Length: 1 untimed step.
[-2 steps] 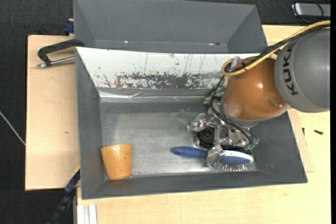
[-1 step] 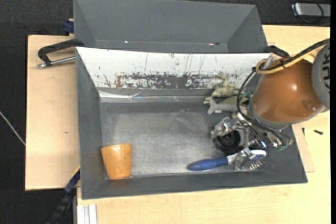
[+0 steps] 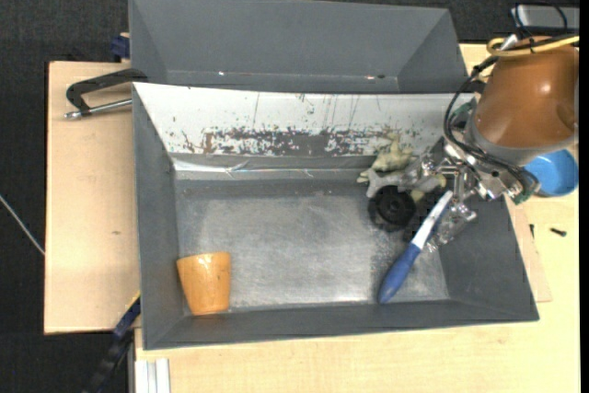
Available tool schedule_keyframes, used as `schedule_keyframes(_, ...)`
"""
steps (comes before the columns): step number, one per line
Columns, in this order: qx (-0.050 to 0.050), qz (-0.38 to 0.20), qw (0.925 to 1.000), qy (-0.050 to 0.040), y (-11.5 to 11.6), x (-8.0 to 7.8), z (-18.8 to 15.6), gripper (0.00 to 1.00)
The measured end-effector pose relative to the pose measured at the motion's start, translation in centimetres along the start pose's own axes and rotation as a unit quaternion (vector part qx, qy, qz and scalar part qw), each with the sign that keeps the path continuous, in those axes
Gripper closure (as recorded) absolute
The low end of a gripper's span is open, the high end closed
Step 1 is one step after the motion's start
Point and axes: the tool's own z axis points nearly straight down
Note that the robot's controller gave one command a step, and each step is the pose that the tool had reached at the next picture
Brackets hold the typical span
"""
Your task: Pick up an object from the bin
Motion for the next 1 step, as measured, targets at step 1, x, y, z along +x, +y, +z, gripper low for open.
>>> schedule_keyframes(1, 0.003, -0.062, 0.9980, -0.0055, 5.88, 0.52, 2.73, 0.00)
